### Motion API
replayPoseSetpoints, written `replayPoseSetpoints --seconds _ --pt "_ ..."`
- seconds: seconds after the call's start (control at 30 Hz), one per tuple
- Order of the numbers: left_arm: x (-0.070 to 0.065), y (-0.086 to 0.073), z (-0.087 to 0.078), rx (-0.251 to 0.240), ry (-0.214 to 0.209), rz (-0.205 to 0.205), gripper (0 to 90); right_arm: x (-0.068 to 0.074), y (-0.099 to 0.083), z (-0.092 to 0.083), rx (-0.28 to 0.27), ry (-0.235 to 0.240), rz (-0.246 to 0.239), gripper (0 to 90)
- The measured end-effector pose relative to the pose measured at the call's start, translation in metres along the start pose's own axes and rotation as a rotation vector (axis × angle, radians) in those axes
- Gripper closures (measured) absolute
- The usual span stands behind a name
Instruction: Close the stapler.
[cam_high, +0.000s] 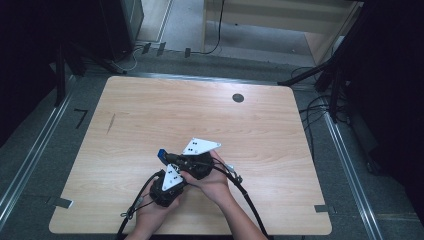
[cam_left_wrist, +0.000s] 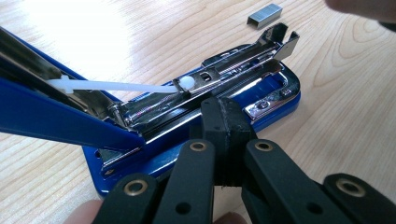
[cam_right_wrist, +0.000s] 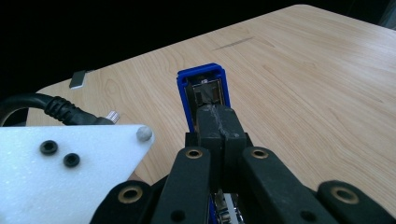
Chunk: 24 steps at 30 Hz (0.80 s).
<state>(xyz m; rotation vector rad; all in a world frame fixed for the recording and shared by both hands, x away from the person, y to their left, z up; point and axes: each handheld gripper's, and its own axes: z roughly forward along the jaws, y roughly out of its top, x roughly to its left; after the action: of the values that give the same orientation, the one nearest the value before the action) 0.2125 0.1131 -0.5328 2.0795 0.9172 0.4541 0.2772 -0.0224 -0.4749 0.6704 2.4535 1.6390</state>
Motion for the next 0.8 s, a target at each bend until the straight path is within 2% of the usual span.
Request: replayPoseSetpoints --seconds 0.3,0.53,0.8 --pt "0.000 0.000 0.000 0.000 0.001 0.002 90.0 -0.003 0.000 0.003 0.000 0.019 -0.004 90.0" --pt "0.000 0.000 0.000 -0.001 0.002 0.002 90.0 -0.001 0.002 0.011 0.022 0.002 -0.028 90.0" --pt "0.000 0.000 0.000 0.000 0.002 0.004 90.0 -0.002 0.001 0.014 0.038 0.006 -0.026 90.0"
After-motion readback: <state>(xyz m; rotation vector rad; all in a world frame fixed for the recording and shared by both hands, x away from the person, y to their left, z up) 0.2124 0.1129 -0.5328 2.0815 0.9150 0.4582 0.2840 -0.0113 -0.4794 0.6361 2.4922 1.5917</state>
